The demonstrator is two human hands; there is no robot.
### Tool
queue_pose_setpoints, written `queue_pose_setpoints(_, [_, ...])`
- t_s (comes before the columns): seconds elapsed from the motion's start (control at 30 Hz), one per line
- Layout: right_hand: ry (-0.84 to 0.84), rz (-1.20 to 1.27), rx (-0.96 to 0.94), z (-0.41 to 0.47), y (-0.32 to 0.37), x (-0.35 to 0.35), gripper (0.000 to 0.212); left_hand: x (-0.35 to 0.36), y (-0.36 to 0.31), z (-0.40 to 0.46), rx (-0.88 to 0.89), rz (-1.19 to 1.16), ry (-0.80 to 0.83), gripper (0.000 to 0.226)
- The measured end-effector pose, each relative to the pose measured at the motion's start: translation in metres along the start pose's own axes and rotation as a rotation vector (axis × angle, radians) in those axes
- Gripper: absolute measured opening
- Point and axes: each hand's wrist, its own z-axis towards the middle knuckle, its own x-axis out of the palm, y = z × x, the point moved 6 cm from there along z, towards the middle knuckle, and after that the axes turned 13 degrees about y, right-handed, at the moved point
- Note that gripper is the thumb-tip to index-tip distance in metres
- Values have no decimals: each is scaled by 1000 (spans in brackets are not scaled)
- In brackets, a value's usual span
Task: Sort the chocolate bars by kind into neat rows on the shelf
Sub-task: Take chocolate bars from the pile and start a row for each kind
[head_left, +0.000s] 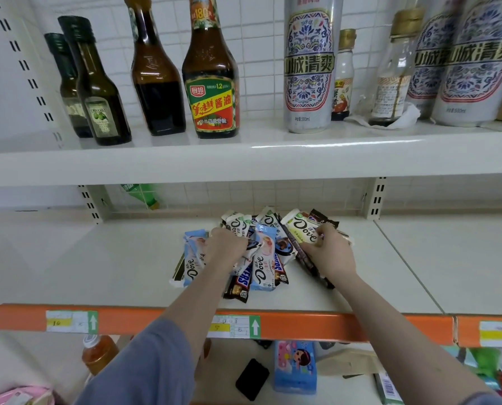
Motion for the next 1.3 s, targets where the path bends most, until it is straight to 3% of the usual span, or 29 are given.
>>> queue_pose_setpoints(0.07, [-30, -6, -19, -6, 2, 0, 35, -2, 2, 1, 34, 36, 13, 28])
queue_pose_setpoints(0.27, [-99, -15, -85, -32, 16, -8, 40, -7, 4, -11, 111, 42, 68, 39])
queue_pose_setpoints(0.43, [-150, 57, -105, -62, 20, -17, 35, -25, 13, -51, 161, -255, 45, 33])
queue_pose_setpoints(0.5, [-164, 116, -93, -80, 17, -21, 29, -28, 19, -70, 188, -475, 80, 16])
queue_pose_setpoints(0.67, [-208, 355, 14, -143, -7, -23, 15, -15, 35, -124, 243, -858, 227, 16])
queue_pose_setpoints(0.73, [-207, 496, 68, -163, -19, -22, 15, -1, 41, -140, 224, -876, 306, 20])
queue_pose_setpoints(0.83, [-198, 608, 96, -180, -37, -29, 17, 26, 40, -155, 208, -809, 390, 43])
queue_pose_setpoints(1.1, [-184, 597, 14, -203, -115, -91, 18, 89, -17, -205, 288, -672, 408, 19])
queue_pose_setpoints(1.3, [-198, 529, -42, -205, -207, -183, 15, 177, -107, -262, 381, -684, 340, 32])
